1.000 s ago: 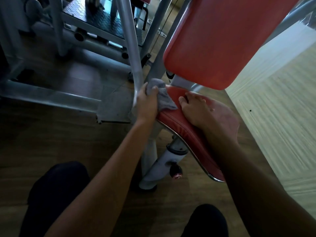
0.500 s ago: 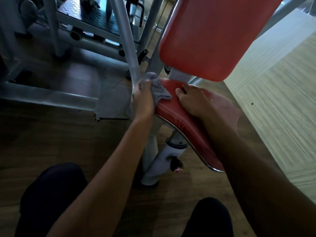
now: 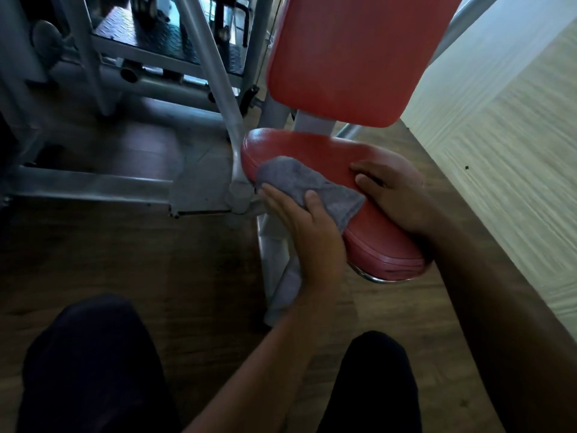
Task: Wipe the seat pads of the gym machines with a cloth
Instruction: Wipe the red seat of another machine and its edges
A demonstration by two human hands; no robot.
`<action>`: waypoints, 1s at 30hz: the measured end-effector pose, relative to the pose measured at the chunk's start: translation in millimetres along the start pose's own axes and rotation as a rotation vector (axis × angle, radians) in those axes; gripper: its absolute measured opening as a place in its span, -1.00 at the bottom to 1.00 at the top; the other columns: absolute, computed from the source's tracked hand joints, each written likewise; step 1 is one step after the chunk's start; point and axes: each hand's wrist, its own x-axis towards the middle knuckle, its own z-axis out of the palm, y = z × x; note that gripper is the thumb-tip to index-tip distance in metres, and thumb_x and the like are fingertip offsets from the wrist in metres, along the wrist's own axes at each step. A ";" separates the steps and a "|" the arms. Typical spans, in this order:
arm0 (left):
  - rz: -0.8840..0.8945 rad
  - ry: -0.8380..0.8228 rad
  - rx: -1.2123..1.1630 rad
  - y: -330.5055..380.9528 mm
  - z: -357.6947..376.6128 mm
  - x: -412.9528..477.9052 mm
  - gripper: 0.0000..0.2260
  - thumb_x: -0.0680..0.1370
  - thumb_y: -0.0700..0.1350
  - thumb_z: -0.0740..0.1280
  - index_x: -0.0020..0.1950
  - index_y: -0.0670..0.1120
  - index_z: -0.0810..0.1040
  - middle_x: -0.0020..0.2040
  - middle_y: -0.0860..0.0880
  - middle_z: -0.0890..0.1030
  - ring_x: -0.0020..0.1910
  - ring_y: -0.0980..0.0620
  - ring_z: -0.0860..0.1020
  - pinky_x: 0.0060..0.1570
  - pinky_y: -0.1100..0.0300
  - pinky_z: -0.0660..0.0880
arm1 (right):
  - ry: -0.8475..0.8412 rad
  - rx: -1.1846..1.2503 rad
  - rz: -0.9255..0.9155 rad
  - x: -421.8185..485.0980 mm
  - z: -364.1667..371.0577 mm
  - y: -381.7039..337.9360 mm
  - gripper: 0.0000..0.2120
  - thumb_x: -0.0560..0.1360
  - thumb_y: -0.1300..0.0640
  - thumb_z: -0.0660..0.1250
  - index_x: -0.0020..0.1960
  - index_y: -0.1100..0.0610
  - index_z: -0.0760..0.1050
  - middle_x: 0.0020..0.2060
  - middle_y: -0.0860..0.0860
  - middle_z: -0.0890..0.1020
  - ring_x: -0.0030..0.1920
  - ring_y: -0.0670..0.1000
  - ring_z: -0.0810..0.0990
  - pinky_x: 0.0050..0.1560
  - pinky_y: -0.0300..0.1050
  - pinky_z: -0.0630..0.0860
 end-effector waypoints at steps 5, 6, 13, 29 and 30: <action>0.063 -0.113 0.009 4.7 1.5 -78.3 -0.46 0.69 -0.05 0.10 0.57 0.13 -0.14 0.59 0.19 -0.09 0.56 0.25 -0.02 0.51 0.33 -0.03 | -0.005 -0.060 -0.057 -0.3 0.1 -0.3 -0.64 0.68 0.03 0.14 0.45 0.04 0.41 0.44 -0.02 0.44 0.41 -0.06 0.37 0.42 -0.21 0.17; 0.114 -0.128 0.024 4.5 -1.0 -90.8 -0.47 0.69 -0.06 0.11 0.53 0.17 -0.13 0.56 0.26 -0.09 0.54 0.34 -0.05 0.45 0.46 -0.07 | -0.004 -0.055 -0.062 -1.5 0.0 -1.4 -0.64 0.68 0.03 0.13 0.45 0.04 0.40 0.44 -0.01 0.43 0.42 -0.06 0.36 0.44 -0.18 0.17; 0.043 -0.091 0.041 7.3 8.8 -67.7 -0.47 0.70 -0.03 0.09 0.60 0.09 -0.11 0.61 0.16 -0.09 0.56 0.24 -0.05 0.56 0.14 0.03 | 0.002 -0.059 -0.048 -2.7 -0.3 -3.9 -0.63 0.68 0.02 0.14 0.46 0.03 0.39 0.44 0.02 0.44 0.40 -0.02 0.40 0.43 -0.12 0.23; 0.120 -0.065 0.086 -2.3 10.5 -73.6 -0.46 0.69 -0.01 0.08 0.59 0.06 -0.13 0.61 0.14 -0.09 0.52 0.33 -0.10 0.37 0.56 -0.11 | -0.029 -0.059 -0.053 -6.3 -1.9 -4.8 -0.61 0.68 0.01 0.12 0.48 0.04 0.36 0.46 0.03 0.41 0.41 -0.01 0.37 0.42 -0.12 0.22; 0.097 -0.069 0.065 -0.3 12.1 -63.3 -0.47 0.70 0.01 0.06 0.60 0.05 -0.12 0.61 0.14 -0.11 0.53 0.31 -0.11 0.41 0.51 -0.11 | -0.030 -0.056 -0.051 -5.5 -1.5 -4.7 -0.61 0.68 0.02 0.12 0.48 0.04 0.36 0.46 0.03 0.41 0.42 -0.01 0.37 0.42 -0.12 0.21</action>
